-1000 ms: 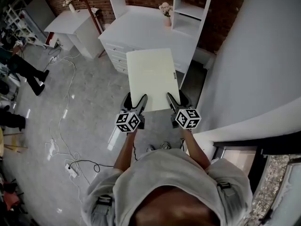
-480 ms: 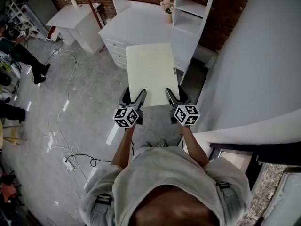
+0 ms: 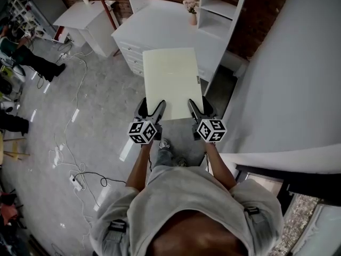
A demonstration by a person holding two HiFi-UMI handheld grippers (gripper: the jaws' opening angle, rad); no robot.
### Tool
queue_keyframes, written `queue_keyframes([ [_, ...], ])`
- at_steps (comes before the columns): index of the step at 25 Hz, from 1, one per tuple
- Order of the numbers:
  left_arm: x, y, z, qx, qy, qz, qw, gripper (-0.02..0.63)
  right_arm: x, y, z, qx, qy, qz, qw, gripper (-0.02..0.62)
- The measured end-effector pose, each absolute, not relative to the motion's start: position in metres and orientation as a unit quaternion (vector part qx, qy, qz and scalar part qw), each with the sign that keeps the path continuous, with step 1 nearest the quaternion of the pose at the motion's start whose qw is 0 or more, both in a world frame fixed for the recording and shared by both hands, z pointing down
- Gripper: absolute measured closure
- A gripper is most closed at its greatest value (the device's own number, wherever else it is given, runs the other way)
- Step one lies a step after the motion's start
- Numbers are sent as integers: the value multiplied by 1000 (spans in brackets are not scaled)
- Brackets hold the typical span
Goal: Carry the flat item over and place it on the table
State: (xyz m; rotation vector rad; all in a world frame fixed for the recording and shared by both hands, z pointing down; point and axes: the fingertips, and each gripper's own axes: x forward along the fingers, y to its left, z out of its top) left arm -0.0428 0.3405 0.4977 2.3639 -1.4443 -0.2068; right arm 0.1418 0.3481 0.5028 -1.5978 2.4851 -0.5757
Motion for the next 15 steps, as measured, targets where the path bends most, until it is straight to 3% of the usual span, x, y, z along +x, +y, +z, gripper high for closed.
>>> queue_keyframes([
  [15, -40, 248, 511, 843, -499, -78, 186, 201, 144, 261, 511, -545, 816, -181, 60, 295],
])
